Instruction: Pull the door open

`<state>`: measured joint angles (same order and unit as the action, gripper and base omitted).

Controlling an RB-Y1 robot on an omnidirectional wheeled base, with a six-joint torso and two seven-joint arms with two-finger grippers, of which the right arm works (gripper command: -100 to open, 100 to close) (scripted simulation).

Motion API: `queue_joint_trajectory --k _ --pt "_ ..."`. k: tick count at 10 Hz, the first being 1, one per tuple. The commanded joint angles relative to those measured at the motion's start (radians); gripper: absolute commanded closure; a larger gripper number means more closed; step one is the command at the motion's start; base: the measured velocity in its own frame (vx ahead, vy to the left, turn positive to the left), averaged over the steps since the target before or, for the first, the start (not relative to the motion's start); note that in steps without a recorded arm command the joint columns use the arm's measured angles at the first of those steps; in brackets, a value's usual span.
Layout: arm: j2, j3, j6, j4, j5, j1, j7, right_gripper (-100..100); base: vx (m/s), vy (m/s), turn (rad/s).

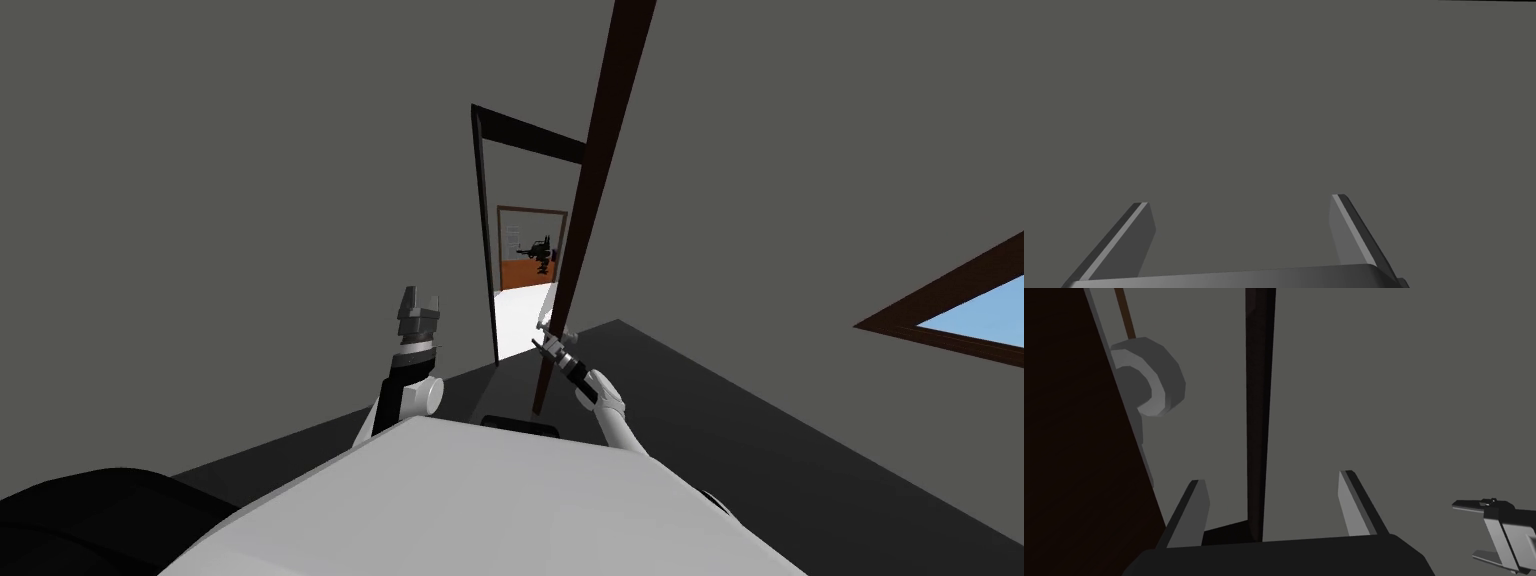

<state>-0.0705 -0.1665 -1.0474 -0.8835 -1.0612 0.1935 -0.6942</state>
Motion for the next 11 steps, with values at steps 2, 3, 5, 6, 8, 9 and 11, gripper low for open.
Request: queue_joint_trajectory --k 2,3,5,6,8,9,11 --pt "-0.019 -0.016 0.031 0.014 0.011 0.026 -0.005 -100 -0.008 -0.044 0.026" --pt "-0.019 -0.016 0.031 0.014 0.011 0.026 -0.005 -100 -0.012 -0.030 0.018" --pt "-0.020 -0.012 0.034 0.022 0.014 0.034 -0.007 -100 -0.024 -0.037 0.033" --pt "-0.021 -0.008 0.038 0.030 0.017 0.041 -0.008 -100 -0.021 -0.057 0.046" --pt "-0.021 -0.008 0.038 0.030 0.017 0.041 -0.008 -100 -0.006 -0.037 0.010" --pt "-0.021 -0.008 0.038 0.030 0.017 0.041 -0.008 -100 -0.006 -0.007 -0.008" --pt "-0.021 -0.008 0.038 0.030 0.017 0.041 -0.008 -100 0.004 -0.002 -0.002"
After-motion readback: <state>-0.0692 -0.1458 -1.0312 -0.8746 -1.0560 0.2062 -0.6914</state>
